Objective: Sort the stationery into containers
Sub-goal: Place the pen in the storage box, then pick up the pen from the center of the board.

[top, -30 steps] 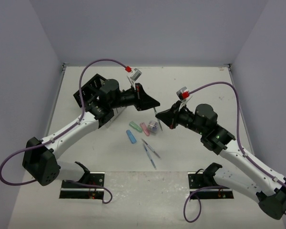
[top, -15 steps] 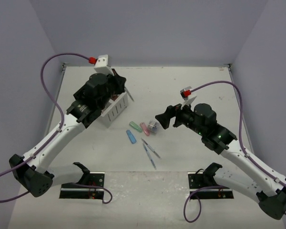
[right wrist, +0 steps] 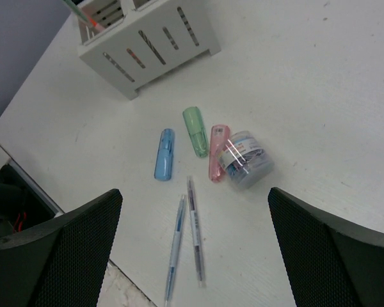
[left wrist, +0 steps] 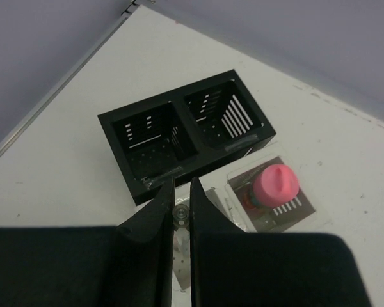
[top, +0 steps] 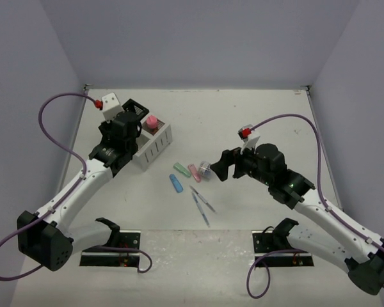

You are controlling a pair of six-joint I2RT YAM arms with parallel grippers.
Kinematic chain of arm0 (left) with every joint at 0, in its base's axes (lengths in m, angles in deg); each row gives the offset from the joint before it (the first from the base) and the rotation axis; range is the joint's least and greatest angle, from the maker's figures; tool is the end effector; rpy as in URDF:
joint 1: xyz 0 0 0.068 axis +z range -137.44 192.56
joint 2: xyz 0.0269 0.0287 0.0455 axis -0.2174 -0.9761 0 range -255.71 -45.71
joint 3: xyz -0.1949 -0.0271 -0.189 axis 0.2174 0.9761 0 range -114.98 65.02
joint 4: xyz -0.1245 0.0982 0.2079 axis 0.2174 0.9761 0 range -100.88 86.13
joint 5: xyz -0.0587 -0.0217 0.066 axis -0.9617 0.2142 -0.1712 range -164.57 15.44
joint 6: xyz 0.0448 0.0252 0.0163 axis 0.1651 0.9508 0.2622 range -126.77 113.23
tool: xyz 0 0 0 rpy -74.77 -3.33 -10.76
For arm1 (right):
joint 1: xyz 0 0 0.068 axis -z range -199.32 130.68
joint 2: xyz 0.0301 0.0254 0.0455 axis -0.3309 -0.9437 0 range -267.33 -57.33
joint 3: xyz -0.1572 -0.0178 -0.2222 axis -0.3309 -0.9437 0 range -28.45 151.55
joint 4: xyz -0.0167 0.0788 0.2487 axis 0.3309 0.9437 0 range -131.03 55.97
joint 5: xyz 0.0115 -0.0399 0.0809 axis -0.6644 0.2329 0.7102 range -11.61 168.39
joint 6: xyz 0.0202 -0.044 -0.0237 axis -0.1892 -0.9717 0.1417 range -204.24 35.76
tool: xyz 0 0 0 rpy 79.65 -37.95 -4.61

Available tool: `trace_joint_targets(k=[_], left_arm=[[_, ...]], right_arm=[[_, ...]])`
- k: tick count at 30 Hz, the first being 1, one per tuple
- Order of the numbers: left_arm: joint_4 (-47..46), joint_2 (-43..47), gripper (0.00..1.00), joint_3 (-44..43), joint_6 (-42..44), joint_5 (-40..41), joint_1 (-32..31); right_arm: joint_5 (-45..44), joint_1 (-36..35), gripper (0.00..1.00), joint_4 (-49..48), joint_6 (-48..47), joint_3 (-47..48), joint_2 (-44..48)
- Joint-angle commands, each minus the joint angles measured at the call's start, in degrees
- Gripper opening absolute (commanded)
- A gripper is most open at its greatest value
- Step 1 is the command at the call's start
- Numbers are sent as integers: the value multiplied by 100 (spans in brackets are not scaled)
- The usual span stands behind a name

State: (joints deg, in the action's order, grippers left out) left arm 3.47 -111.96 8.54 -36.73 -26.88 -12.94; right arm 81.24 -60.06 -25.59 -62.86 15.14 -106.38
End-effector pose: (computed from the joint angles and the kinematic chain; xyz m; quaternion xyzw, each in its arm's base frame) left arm 0.2413 -0.0860 0.3327 -0.2496 0.7585 0.0688 0.5981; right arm 0.1495 0.1312 0.3102 -0.1523 0.8093 0.3101 0.4751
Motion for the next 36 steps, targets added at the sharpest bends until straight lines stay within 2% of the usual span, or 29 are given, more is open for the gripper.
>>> trace_joint_targets(k=[1,2,3,4,5,6,8,9,10,14,16,25,36], left_arm=[[-513,-11,0,243,-360,368,36],[-362,-68,2,271,-474,373,36],[-321,-60,26,306,-562,338,36],[-333,-27,41,355,-629,308,36],[-385,8,47,442,-635,247,36],[-418,78,57,476,-619,149,36],[-317,186,87,453,-633,25,36],[-284,209,97,422,-633,-28,36],[-214,279,100,358,-639,-182,36],[8,641,100,171,-459,-797,22],[178,840,100,-42,-342,-1377,18],[620,1252,100,-441,41,-2812,18],[727,1473,100,-210,140,-3017,18]], right_arm=[[176,-223,99,-176,-28,-36,-307],[-111,-416,97,-24,-36,2,-499],[-248,-537,96,185,-38,85,-641],[-385,-689,93,314,-45,133,-882],[-493,-780,86,399,-47,196,-1044],[-611,-843,81,541,-26,239,-1176],[-734,-1061,69,656,4,255,-1498],[-759,-1137,65,671,15,261,-1593],[-835,-1262,60,723,44,281,-1770],[-1186,-1542,47,1015,140,424,-2340],[-1234,-1620,40,1165,199,608,-2753],[-958,-1766,36,1235,453,796,-3820],[-913,-1814,31,1144,621,973,-4520]])
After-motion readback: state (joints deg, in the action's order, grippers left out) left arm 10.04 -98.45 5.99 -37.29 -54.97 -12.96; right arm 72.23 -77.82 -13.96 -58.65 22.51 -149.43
